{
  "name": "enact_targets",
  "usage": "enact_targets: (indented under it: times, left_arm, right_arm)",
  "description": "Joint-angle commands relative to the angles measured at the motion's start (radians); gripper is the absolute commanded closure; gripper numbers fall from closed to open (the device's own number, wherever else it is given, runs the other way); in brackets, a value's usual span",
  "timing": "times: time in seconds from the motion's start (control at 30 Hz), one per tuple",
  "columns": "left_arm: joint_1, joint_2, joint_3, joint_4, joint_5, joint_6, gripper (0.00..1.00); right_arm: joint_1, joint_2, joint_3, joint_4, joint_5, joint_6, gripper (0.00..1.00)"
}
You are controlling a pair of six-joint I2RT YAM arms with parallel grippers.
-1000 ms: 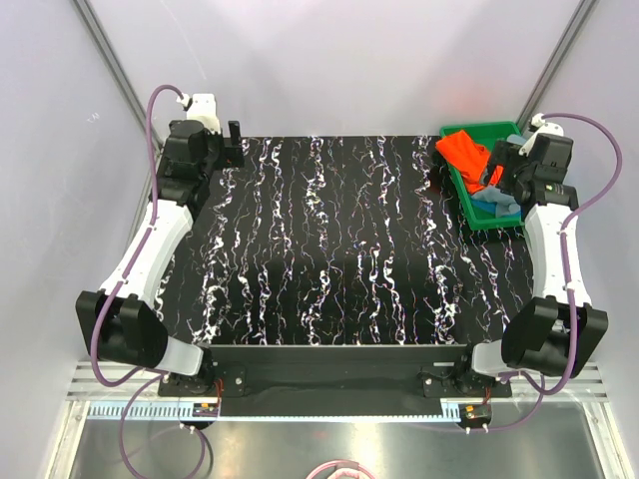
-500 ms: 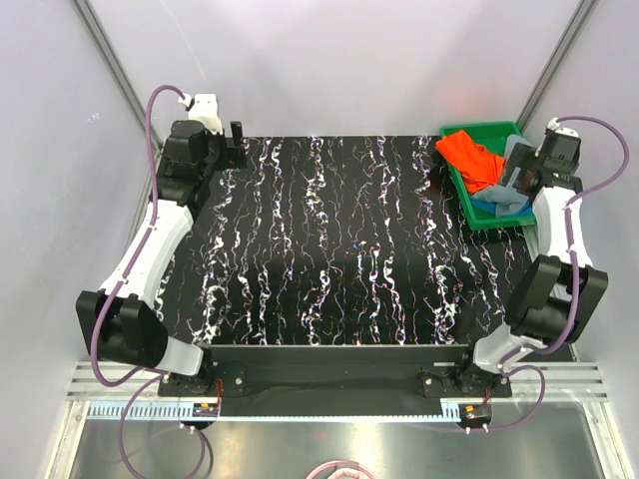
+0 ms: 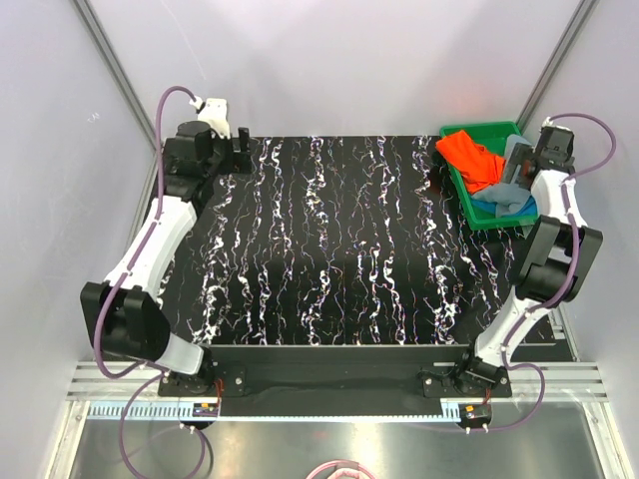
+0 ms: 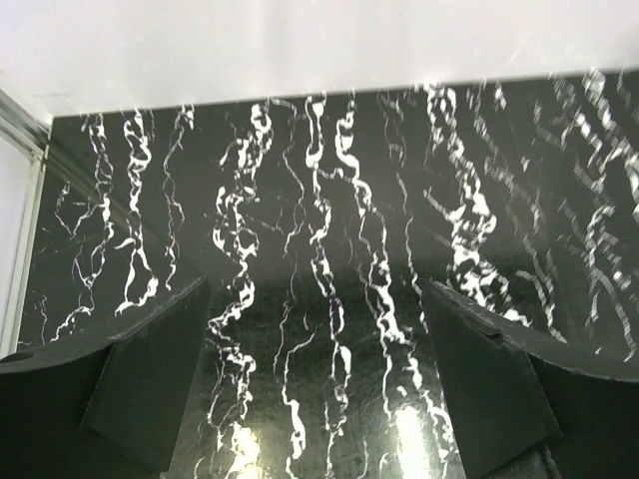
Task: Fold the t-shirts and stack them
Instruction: Grab the tshirt from the pile
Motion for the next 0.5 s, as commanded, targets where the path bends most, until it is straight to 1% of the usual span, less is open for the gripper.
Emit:
enact_targets:
  times: [0.0, 0.23, 0.47]
  left_arm:
    - [-0.005, 0.028, 0.059, 0.002, 0.030, 0.058, 0.07]
    - [-0.015, 0.088, 0.114, -0.015, 0.009, 0.126, 0.07]
    - [-0.040, 0.115, 0.130, -0.013, -0.028, 0.160, 0.06]
  right_arm:
    - [-0.023, 0.042, 0.094, 0.064, 0.055, -0.026, 0.07]
    - [-0.032, 0.175, 0.183, 0.078, 0.098, -0.049, 0.07]
    - [-0.035, 0.225, 0.224, 0.087, 0.114, -0.038, 0.10]
